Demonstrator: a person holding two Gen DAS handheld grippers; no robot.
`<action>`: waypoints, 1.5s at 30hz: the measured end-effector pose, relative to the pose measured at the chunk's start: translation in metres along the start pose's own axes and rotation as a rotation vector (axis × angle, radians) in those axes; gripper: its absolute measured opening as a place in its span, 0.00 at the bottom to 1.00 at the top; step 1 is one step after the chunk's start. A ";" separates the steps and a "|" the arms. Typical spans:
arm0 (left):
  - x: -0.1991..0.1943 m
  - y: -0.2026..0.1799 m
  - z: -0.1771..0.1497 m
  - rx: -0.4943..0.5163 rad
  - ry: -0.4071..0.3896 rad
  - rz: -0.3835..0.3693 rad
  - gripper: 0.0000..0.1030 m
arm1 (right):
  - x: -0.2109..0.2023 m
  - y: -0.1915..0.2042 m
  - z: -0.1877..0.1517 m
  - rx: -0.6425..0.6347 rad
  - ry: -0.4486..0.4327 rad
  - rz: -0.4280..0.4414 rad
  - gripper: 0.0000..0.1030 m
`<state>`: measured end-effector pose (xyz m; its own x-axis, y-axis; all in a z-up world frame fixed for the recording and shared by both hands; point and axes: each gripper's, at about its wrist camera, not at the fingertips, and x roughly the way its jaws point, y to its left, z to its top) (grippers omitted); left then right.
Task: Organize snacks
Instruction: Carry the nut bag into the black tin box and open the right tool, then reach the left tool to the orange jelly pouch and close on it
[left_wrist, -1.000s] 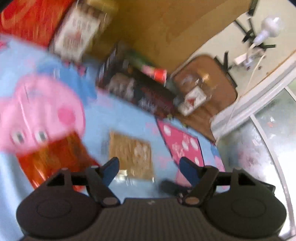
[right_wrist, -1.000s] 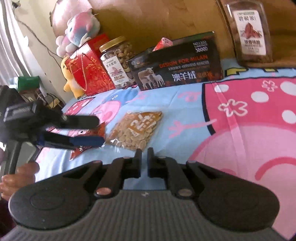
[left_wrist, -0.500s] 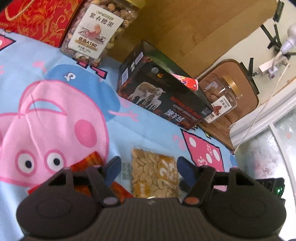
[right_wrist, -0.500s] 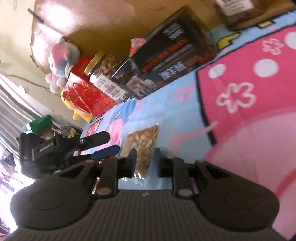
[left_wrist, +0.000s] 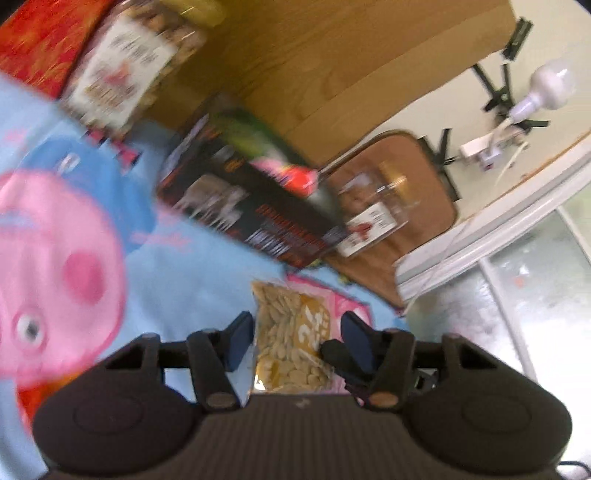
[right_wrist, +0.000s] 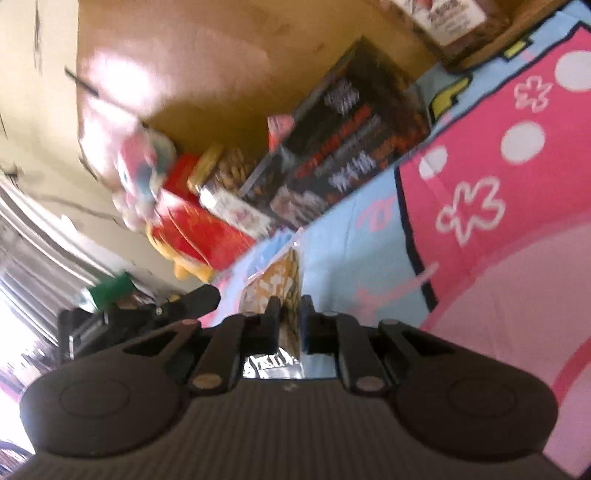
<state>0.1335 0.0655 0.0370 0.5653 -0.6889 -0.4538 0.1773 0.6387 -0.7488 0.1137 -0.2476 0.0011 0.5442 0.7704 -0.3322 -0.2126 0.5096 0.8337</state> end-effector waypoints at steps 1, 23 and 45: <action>0.002 -0.008 0.010 0.018 -0.007 -0.005 0.51 | -0.003 0.006 0.007 -0.019 -0.021 0.005 0.13; 0.119 -0.054 0.118 0.349 -0.121 0.405 0.53 | 0.077 0.020 0.125 -0.256 -0.235 -0.226 0.20; 0.019 -0.077 0.035 0.445 -0.213 0.570 0.62 | 0.020 0.079 0.002 -0.401 -0.294 -0.281 0.42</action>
<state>0.1588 0.0154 0.1031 0.8024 -0.1582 -0.5754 0.0941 0.9857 -0.1398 0.1092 -0.1928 0.0615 0.8149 0.4744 -0.3329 -0.2872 0.8295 0.4789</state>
